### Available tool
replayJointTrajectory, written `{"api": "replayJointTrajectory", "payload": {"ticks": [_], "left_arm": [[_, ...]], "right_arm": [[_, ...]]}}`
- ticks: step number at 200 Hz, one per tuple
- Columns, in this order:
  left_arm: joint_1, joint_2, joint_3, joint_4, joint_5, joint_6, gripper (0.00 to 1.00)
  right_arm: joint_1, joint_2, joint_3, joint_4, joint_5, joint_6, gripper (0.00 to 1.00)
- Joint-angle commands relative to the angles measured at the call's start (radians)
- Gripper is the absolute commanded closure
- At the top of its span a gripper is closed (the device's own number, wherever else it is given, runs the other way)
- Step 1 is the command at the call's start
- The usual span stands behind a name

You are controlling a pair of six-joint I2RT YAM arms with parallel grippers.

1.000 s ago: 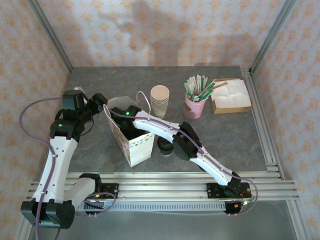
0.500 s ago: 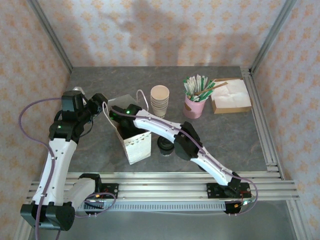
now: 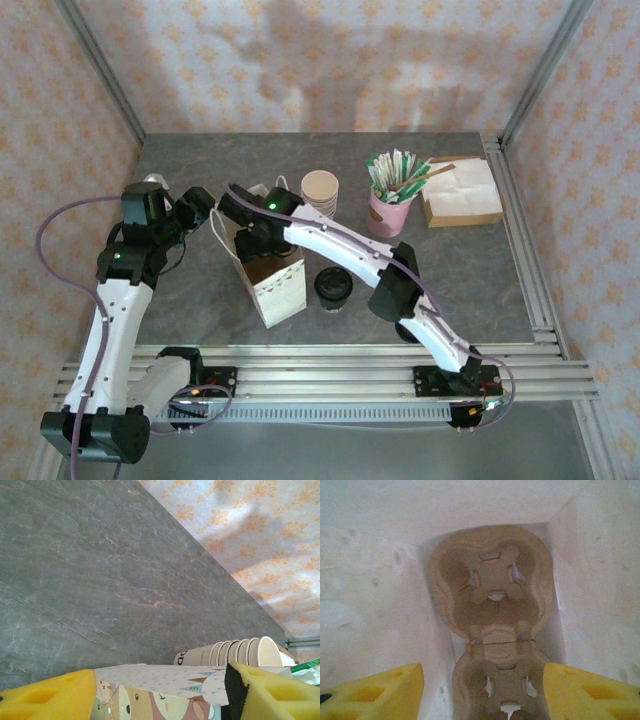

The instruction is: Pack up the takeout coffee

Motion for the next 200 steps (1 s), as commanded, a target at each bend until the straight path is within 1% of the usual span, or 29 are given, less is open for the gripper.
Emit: {"api": "replayJointTrajectory", "payload": {"ticks": [1, 23, 61, 90, 110, 126, 138, 153, 165, 183, 200], "left_arm": [[0.007, -0.019, 0.002, -0.025, -0.011, 0.023, 0.3], [0.006, -0.017, 0.007, -0.029, -0.015, 0.024, 0.3], [0.008, -0.019, 0.018, -0.037, -0.019, 0.03, 0.28], [0.007, -0.019, 0.029, -0.051, -0.025, 0.039, 0.28], [0.006, -0.019, 0.039, -0.063, -0.03, 0.045, 0.28], [0.006, -0.02, 0.042, -0.071, -0.029, 0.052, 0.28], [0.006, -0.021, 0.049, -0.082, -0.029, 0.06, 0.27], [0.007, -0.025, 0.054, -0.093, -0.029, 0.066, 0.26], [0.006, -0.029, 0.049, -0.087, -0.015, 0.066, 0.26], [0.006, -0.024, 0.046, -0.084, 0.005, 0.061, 0.25], [0.006, -0.019, 0.063, -0.112, -0.004, 0.073, 0.23]], "right_arm": [[0.006, -0.089, 0.035, 0.014, 0.038, 0.006, 0.34], [0.011, -0.137, 0.066, 0.027, 0.044, 0.0, 0.34], [0.017, -0.224, 0.131, 0.025, 0.089, -0.041, 0.33], [0.018, -0.322, 0.128, 0.006, 0.151, -0.087, 0.32], [0.018, -0.401, 0.122, -0.048, 0.208, -0.124, 0.3], [0.018, -0.478, 0.084, -0.094, 0.232, -0.153, 0.3], [0.021, -0.55, 0.009, -0.123, 0.246, -0.175, 0.29], [0.021, -0.67, -0.157, -0.115, 0.287, -0.173, 0.27], [0.022, -0.77, -0.313, -0.017, 0.276, -0.176, 0.24], [0.023, -0.902, -0.515, 0.147, 0.183, -0.19, 0.21], [0.023, -1.038, -0.719, 0.222, 0.217, -0.211, 0.21]]}}
